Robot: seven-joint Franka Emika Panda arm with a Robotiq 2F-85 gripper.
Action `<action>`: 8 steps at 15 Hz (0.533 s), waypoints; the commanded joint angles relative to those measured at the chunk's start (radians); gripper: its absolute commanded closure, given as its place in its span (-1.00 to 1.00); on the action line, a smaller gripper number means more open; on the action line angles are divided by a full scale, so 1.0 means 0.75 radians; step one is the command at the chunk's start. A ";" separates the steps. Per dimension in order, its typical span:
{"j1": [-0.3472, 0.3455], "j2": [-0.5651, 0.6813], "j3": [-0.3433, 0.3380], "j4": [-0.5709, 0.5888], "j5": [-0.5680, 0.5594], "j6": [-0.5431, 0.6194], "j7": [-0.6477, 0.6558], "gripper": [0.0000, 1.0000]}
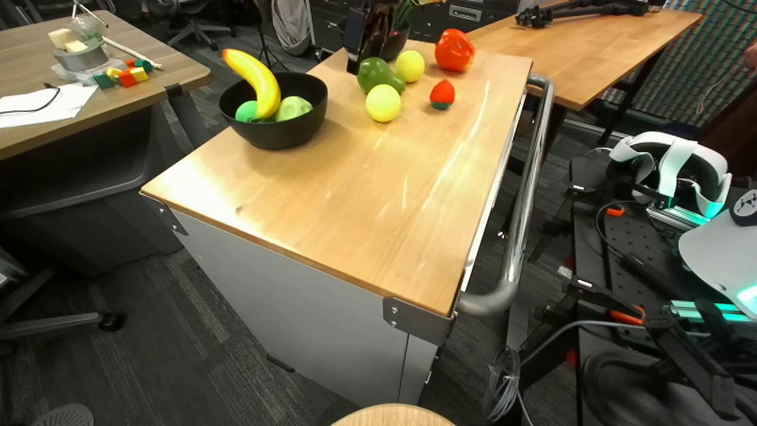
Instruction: Put the fruits inside the two black bowls
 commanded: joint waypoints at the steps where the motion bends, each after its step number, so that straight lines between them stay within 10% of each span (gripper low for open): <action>1: -0.049 0.069 0.046 0.100 0.083 -0.100 -0.058 -1.00; 8: -0.027 0.090 0.003 0.154 -0.001 -0.185 0.040 -1.00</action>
